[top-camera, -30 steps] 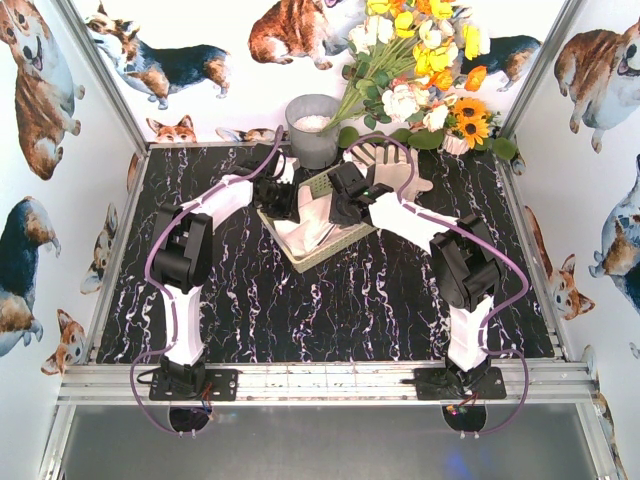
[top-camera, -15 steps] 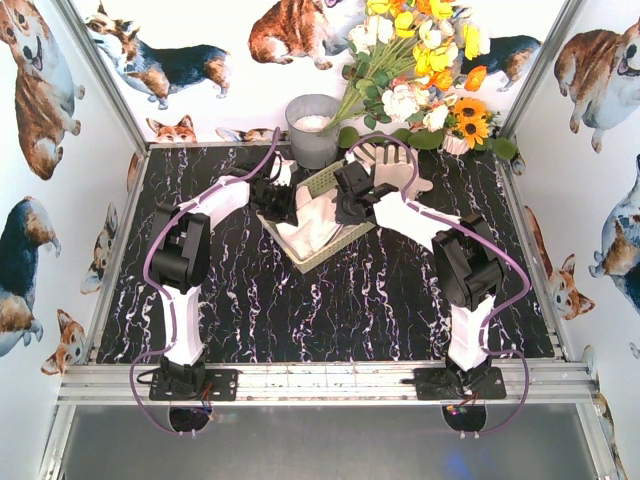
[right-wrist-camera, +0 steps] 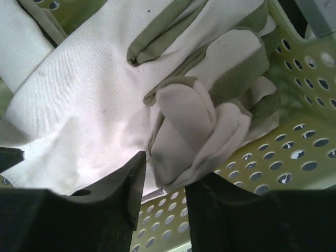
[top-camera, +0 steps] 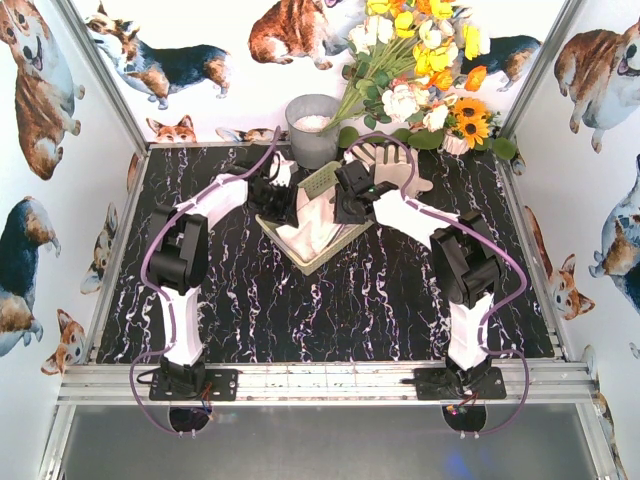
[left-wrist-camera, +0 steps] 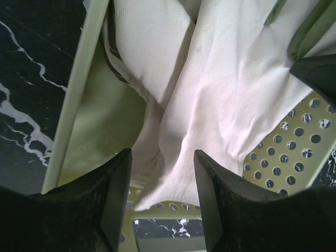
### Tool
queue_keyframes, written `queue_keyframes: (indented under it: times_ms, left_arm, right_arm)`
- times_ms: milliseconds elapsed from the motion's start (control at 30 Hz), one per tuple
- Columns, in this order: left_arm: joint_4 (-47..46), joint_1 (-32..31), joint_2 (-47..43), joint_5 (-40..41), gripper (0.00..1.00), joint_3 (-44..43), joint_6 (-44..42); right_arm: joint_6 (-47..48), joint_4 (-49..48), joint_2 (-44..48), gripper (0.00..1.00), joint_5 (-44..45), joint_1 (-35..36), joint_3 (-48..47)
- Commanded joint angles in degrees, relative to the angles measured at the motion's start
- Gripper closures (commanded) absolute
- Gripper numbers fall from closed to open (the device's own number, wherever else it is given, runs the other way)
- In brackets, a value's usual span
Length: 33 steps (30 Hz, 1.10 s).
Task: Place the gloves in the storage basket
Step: Place the glove in the bin.
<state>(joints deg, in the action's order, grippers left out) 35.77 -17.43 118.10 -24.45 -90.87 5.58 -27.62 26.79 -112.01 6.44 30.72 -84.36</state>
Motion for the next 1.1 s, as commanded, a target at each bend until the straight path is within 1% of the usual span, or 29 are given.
queue_keyframes:
  times_ms: [0,67,133,300,367,500,700,867,1000,1067]
  left_arm:
    - [1.96,1.08,-4.69,1.09,0.52,-3.99,-0.35]
    - [1.49,1.08,-5.95,1.11,0.51,-3.94,0.46]
    - [0.63,1.09,-7.08,0.39,0.5,-3.39,1.69]
    - [0.01,0.91,-8.77,-1.35,0.51,-1.88,3.43]
    - [-0.29,0.84,-8.87,-2.49,0.53,-1.05,3.99]
    - [-1.45,0.26,-8.88,-4.86,0.58,0.79,5.01]
    - [-1.74,-0.06,-7.23,-7.13,0.65,2.91,5.8]
    - [0.3,-0.31,-5.48,-6.21,0.67,3.9,3.94]
    - [1.46,-0.39,-3.32,-5.81,0.68,4.62,2.14]
    - [3.52,-0.96,-2.07,-4.22,0.68,4.0,0.08]
  right_arm:
    - [-0.02,0.26,5.29,0.58,-0.27,-0.72,-2.59]
    - [-0.44,0.61,7.74,0.52,-0.14,-0.75,-1.72]
    - [-1.15,0.58,9.87,0.49,0.72,-0.75,-0.48]
    - [-3.16,-1.98,14.46,0.47,3.87,-0.83,3.22]
    - [-4.57,-1.8,14.64,0.5,3.2,-1.11,3.24]
    - [-5.62,0.09,11.95,0.62,0.36,-1.45,0.91]
    - [-8.08,2.52,6.91,0.72,-0.84,-2.45,-2.18]
    - [-6.05,3.39,1.1,0.76,-2.6,-3.09,-6.44]
    - [-3.82,7.01,-4.43,0.77,-2.87,-3.7,-12.17]
    - [-3.2,7.84,-6.23,0.77,-2.77,-3.97,-13.55]
